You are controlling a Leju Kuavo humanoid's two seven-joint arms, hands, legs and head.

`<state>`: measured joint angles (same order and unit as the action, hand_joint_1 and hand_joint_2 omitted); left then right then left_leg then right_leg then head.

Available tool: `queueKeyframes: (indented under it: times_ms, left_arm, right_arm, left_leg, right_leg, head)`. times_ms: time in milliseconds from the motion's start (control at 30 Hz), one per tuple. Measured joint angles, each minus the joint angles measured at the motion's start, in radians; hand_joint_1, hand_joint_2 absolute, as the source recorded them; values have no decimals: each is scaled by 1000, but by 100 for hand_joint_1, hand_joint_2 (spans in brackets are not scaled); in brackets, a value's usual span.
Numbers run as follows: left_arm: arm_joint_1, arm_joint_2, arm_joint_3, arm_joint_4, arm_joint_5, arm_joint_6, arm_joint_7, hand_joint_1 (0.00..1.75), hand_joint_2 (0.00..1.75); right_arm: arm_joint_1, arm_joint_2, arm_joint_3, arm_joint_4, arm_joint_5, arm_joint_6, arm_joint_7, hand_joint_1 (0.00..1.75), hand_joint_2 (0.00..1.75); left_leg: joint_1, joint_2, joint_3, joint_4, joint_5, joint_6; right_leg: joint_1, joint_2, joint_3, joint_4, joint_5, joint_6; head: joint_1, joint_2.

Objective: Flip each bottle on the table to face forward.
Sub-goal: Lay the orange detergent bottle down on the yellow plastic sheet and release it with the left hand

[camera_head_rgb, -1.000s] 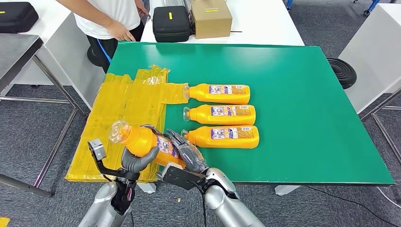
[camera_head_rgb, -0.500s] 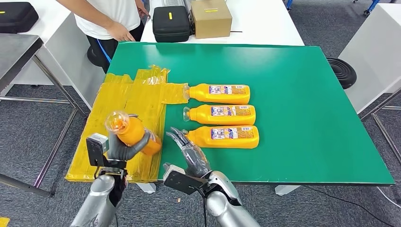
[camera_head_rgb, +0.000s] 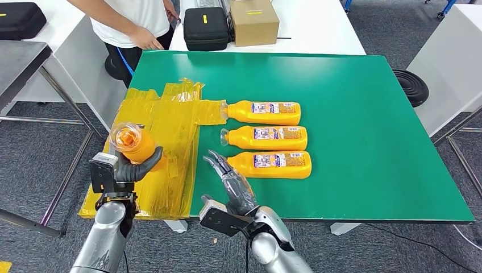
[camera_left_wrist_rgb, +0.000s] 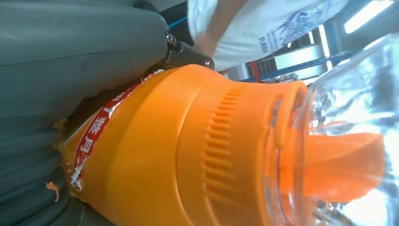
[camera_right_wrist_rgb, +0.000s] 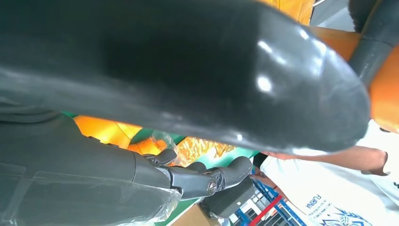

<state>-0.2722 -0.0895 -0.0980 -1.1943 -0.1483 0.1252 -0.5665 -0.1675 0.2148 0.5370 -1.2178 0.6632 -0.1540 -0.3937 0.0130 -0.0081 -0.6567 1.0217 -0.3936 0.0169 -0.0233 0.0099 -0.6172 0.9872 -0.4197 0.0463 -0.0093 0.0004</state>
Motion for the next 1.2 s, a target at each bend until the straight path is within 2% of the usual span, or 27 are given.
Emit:
queueKeyframes:
  times_ms: [167,233,300,367,467,667,867,1200]
  left_arm:
    - [-46,63,4,-64,-46,-49,39,175,175]
    - [-81,97,-1,-82,-130,-82,92,175,175]
    - [-128,139,-24,-78,-280,-125,165,175,175]
    - [-179,190,-72,-40,-452,-166,222,175,175]
    - [-234,261,-160,58,-632,-188,245,175,175]
    - [-294,375,-342,244,-795,-248,258,175,175]
    - [-347,428,-450,357,-798,-294,268,175,175]
    - [-351,458,-499,420,-755,-290,277,175,175]
  right_arm:
    - [19,-7,-5,-32,-7,0,2,0,0]
    - [26,-9,-9,-43,-8,0,2,0,0]
    - [34,-11,-15,-59,-8,0,2,0,0]
    - [42,-13,-25,-81,-10,1,2,0,0]
    - [51,-15,-44,-118,-17,2,3,0,0]
    - [73,-30,-97,-193,-23,-20,3,0,0]
    - [92,-38,-144,-237,-25,-39,3,0,0]
    - [113,-40,-180,-242,-51,-55,-3,0,0]
  left_leg:
    - [1,0,0,0,1,-1]
    - [1,0,0,0,1,-2]
    - [1,0,0,0,2,-2]
    - [1,0,0,0,2,-1]
    - [1,4,0,0,2,-2]
    - [1,4,-1,0,2,-2]
    - [1,4,-2,0,2,-2]
    - [1,4,-2,0,2,-2]
  right_leg:
    - [1,0,0,0,0,0]
    - [1,0,-1,0,0,0]
    - [1,0,-1,0,0,0]
    - [1,0,-1,0,1,-1]
    - [1,2,-2,0,2,-1]
    - [1,3,-4,0,2,-2]
    - [1,3,-4,1,2,-2]
    - [1,3,-3,1,2,-2]
  head:
    - [0,0]
    - [0,0]
    - [0,0]
    - [0,0]
    - [0,0]
    - [0,0]
    - [0,0]
    - [0,0]
